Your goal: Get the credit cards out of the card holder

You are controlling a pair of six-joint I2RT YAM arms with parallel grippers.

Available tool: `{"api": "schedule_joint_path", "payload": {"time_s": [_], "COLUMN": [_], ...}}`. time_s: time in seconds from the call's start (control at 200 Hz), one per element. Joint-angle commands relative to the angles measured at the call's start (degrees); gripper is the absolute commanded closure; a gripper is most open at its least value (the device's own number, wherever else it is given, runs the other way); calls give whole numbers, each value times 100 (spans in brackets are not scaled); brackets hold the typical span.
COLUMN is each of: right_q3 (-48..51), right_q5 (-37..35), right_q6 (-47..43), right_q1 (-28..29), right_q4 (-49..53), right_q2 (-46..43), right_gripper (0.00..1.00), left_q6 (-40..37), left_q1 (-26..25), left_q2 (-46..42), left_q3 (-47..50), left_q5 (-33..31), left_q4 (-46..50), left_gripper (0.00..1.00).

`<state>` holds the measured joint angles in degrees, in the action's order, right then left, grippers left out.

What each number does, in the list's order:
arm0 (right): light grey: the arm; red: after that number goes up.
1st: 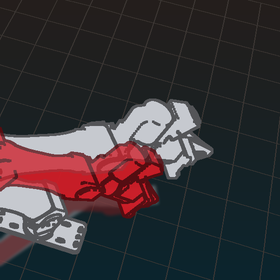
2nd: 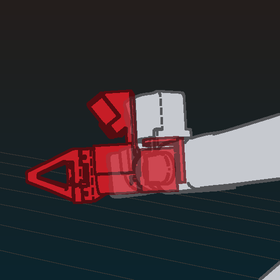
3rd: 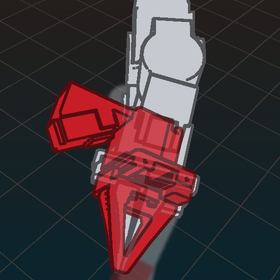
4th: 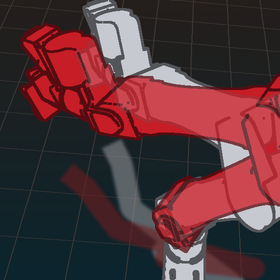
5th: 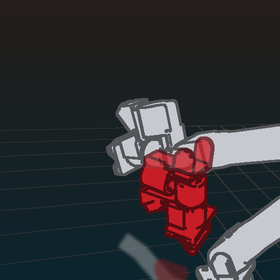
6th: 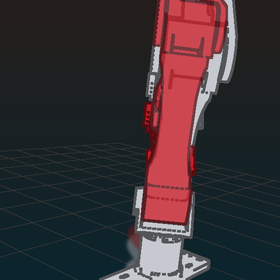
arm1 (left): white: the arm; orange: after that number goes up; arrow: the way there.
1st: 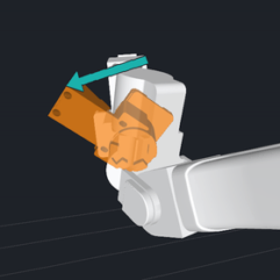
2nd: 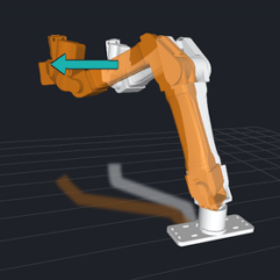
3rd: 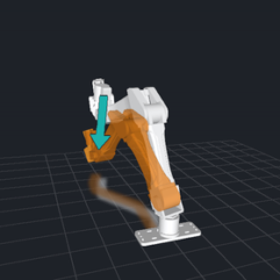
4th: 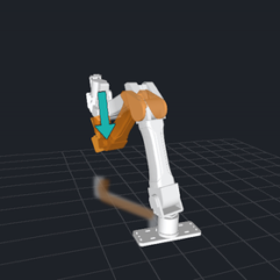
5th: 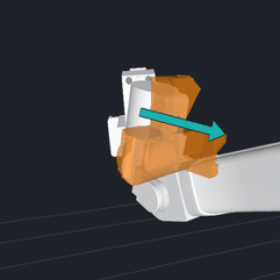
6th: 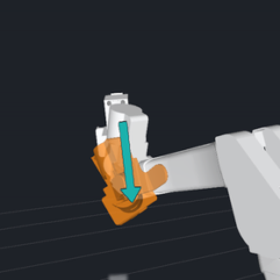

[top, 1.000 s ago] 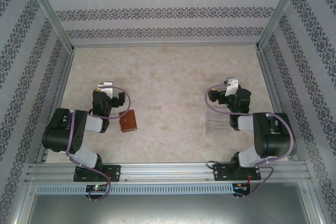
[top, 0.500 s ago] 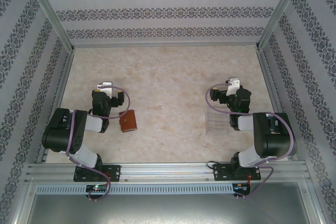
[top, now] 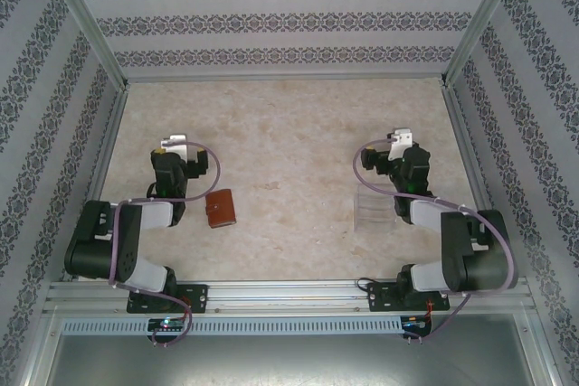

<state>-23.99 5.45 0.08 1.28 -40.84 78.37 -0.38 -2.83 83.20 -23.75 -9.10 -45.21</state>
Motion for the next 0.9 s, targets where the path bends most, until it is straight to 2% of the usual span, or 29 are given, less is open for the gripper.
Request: {"api": "schedule_joint_path", "payload": {"time_s": [0.0,0.275,0.445,0.58,0.719,0.799,0.894], "right_q3": [-418,-1288,-1864,-2148,-2307,-2429,-2678], "right_q5": [-208,-229,-310,-92,283,477,331], "right_q6": [56,892,1709,2307,2900,2920,2853], "right_q1": [52,236,337,406,468,564,819], "right_q4": [1089,3873,5652,6663,7392,7760,8286], "right_q2": [-353,-1071,-1296,-1309,-1257,-1169,-1033], "right_gripper": [2,2,4,11,21,26,32], "left_q6": [276,1146,1817,2413,2472,2400,2372], "left_q1": [77,19,2,4,4,4,3], "left_q2": [-286,-907,-1383,-1604,-1405,-1257,-1105], "left_q3": [-457,-1156,-1424,-1845,-2586,-2969,-3396], "left_q5": [-341,-273,201,295,874,1046,1305], "left_q4": [1297,3396,4570,5746,7244,7981,8692], "left_gripper": [0,0,0,0,0,0,0]}}
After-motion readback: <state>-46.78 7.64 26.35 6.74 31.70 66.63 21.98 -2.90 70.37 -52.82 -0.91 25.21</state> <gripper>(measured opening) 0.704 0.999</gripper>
